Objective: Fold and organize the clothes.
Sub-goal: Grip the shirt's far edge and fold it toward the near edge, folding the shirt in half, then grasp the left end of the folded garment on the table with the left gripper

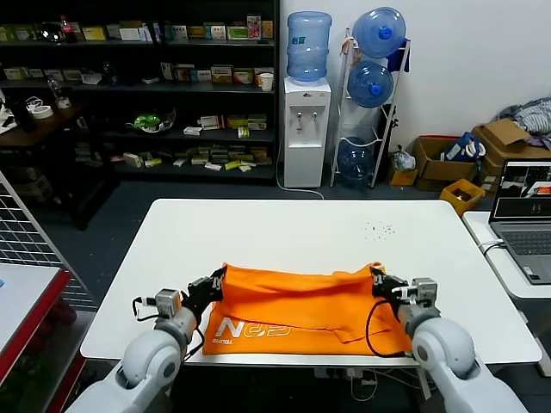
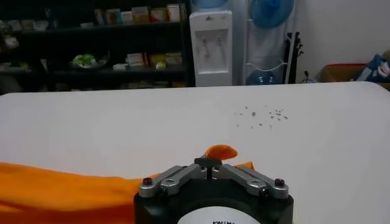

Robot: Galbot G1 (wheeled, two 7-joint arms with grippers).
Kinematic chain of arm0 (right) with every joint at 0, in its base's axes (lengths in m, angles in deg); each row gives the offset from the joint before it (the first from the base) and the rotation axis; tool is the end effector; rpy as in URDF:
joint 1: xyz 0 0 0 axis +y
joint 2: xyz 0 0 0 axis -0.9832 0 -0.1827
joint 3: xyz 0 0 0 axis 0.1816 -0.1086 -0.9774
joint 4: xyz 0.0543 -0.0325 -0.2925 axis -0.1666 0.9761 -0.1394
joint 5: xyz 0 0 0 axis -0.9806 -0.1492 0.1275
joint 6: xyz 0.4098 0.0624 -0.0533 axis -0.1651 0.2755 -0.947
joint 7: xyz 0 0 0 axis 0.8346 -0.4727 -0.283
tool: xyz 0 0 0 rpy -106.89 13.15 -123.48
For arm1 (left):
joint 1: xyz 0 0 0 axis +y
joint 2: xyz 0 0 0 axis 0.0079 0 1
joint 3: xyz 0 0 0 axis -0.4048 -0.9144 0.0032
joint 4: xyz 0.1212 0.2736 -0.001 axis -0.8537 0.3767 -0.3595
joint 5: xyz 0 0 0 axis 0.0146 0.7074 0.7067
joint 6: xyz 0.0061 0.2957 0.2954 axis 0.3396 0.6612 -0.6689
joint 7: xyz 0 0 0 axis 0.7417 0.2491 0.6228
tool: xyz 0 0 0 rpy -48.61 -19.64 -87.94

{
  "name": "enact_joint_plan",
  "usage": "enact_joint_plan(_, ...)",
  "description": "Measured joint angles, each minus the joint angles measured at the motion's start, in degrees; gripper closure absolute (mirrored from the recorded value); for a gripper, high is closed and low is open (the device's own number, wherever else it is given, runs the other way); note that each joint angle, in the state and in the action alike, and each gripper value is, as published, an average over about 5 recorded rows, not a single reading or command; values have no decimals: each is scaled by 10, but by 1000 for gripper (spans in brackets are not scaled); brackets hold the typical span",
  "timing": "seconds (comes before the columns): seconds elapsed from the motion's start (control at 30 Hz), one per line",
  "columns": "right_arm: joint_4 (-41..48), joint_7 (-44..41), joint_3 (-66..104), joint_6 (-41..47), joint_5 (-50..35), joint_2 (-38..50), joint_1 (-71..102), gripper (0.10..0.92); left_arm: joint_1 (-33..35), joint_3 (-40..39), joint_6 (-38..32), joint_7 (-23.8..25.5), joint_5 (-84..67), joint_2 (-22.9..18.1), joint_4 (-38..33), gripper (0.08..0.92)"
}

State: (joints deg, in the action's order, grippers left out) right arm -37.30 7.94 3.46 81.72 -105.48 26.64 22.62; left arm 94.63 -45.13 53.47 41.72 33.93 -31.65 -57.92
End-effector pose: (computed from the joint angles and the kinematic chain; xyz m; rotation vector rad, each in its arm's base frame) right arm 0.3466 -0.0398 -0.2328 0.1738 -2.6111 -0.0702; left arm 0.3432 -0.0331 -0.2660 -0.3758 -2.7261 0.1978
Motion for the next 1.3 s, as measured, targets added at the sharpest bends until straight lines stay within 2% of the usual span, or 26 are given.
enact_joint_plan(0.13,-44,-1,27,4,4,4,59,819,42,6,0,-7,8,3,-35,860)
enact_joint_plan(0.43,-98,-3,77,1,14,2,143,559,124,28,0,-20,25,-4,-82,600)
enact_joint_plan(0.77,-114,-3,90,-1,29,-7,174,284,163,50,-20,-5,49,-45,-59,306)
enact_joint_plan(0.9,-120,-3,95,-1,32,-10,184,213,156,52,-27,2,57,-62,-33,209)
enact_joint_plan(1.0,-123,-3,100,-1,33,-10,190,204,148,53,-32,9,63,-73,-11,181)
enact_joint_plan(1.1,-124,-3,103,-1,34,-12,194,203,142,53,-38,14,68,-79,9,189)
enact_joint_plan(1.3,-127,-3,103,-1,35,-14,194,203,135,54,-47,22,75,-86,40,337)
